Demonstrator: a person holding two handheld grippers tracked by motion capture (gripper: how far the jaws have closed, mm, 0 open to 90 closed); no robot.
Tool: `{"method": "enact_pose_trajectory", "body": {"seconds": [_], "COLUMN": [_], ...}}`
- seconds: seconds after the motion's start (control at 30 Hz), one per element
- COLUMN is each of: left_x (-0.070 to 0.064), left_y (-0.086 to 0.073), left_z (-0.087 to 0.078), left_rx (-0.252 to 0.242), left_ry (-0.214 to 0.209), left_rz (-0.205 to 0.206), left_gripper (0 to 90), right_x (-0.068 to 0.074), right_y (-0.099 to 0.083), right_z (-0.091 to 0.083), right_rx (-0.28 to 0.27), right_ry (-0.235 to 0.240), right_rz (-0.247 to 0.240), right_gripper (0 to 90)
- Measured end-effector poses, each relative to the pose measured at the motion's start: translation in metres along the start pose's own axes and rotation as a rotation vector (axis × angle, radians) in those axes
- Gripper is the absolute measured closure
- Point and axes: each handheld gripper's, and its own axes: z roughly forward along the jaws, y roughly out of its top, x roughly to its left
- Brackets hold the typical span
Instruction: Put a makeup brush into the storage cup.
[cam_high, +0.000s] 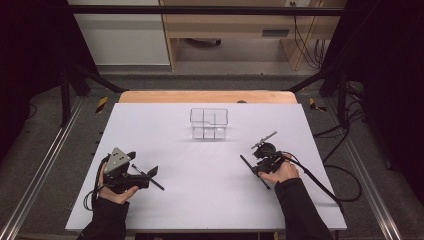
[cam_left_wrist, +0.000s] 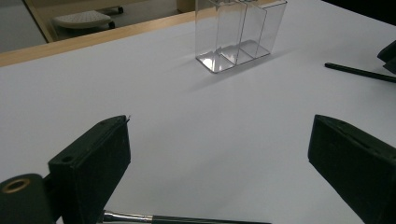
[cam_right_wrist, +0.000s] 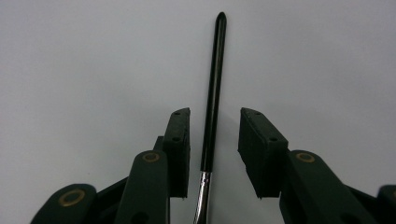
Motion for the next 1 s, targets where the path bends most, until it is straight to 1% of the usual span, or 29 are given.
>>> {"method": "enact_pose_trajectory", "body": {"seconds": [0.07,0.2,0.33,0.4,0.53,0.77,0.8,0.87,0.93,1.0], "left_x": [0.0,0.0,0.0,0.0,0.0,0.0,0.0,-0.001,-0.001,-0.001], "left_y": [0.0,0.0,0.0,0.0,0.0,0.0,0.0,0.0,0.0,0.0], "left_z": [0.0,0.001,0.001,0.001,0.001,0.001,0.001,0.001,0.001,0.001], "left_rx": [0.002,0.003,0.004,0.004,0.006,0.006,0.006,0.005,0.006,0.006], "left_ry": [0.0,0.0,0.0,0.0,0.0,0.0,0.0,0.0,0.0,0.0], "left_rz": [0.001,0.001,0.001,0.001,0.004,0.005,0.005,0.005,0.006,0.006], "left_gripper": [5.0,4.9,4.9,4.9,4.9,4.9,4.9,4.9,4.9,4.9], "right_x": [0.001,0.002,0.003,0.003,0.004,0.006,0.006,0.007,0.009,0.009], "right_y": [0.001,0.001,0.001,0.001,0.001,0.001,0.002,0.002,0.003,0.003], "right_z": [0.006,0.01,0.013,0.014,0.015,0.015,0.015,0.015,0.016,0.016], "right_rx": [0.029,0.045,0.061,0.075,0.084,0.088,0.095,0.096,0.108,0.108], "right_ry": [0.008,0.013,0.007,0.008,0.005,-0.007,-0.01,-0.011,-0.022,-0.018], "right_rz": [-0.002,-0.004,-0.007,-0.011,-0.012,0.003,0.007,0.005,-0.012,-0.007], "right_gripper": [65.5,67.6,69.9,72.3,74.5,78.5,80.3,81.1,83.6,83.8]}}
